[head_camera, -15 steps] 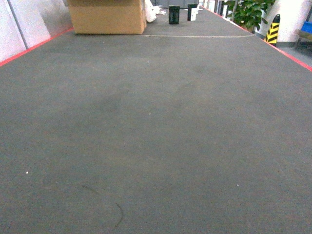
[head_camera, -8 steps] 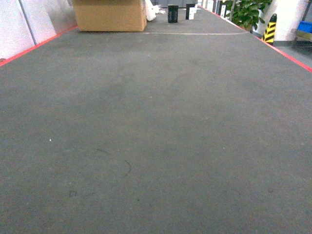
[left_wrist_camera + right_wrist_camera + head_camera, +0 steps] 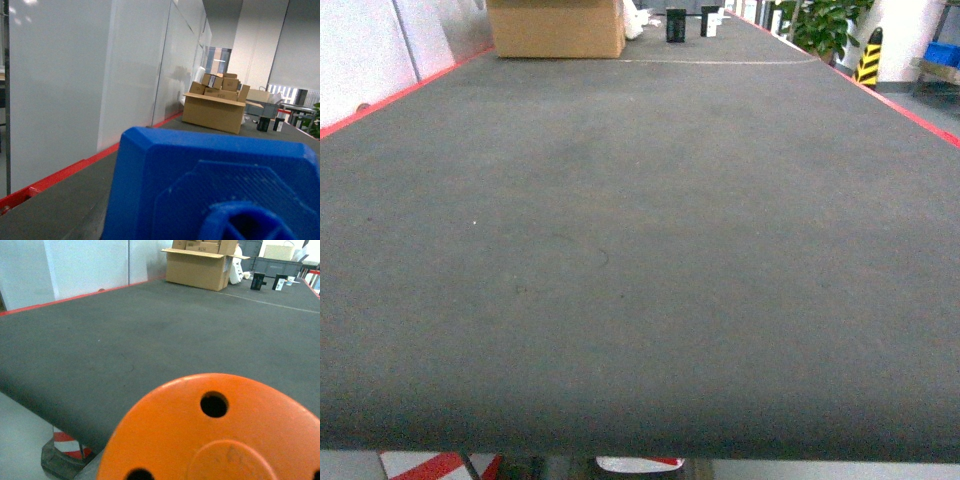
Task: Sort blue parts and orange caps into right shelf containers
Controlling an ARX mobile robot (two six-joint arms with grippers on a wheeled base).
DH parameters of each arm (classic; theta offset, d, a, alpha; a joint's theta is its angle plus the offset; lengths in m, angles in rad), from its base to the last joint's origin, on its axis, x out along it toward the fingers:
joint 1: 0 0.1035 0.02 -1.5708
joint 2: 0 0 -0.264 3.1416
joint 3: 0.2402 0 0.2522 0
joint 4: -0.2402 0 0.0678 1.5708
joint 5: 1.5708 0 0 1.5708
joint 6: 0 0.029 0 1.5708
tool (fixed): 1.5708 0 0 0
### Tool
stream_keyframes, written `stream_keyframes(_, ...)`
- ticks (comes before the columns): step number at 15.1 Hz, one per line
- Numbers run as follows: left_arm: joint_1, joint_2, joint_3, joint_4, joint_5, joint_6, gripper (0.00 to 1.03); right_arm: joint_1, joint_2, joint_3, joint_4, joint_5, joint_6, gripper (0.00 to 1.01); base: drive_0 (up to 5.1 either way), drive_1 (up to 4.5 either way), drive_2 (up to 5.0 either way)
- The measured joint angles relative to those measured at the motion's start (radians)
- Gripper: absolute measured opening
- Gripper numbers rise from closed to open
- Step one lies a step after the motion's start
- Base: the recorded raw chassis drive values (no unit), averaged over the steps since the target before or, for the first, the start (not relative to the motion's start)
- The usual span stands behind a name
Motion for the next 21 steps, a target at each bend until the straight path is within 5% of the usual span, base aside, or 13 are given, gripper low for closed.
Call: stream_keyframes(21,-0.001,-0.001,-0.002,0.000,0.000,0.000,0.46,0.000,0.001,-0.003,-0.001,0.000,0.000,0.43,0.1,-3.47,3.6)
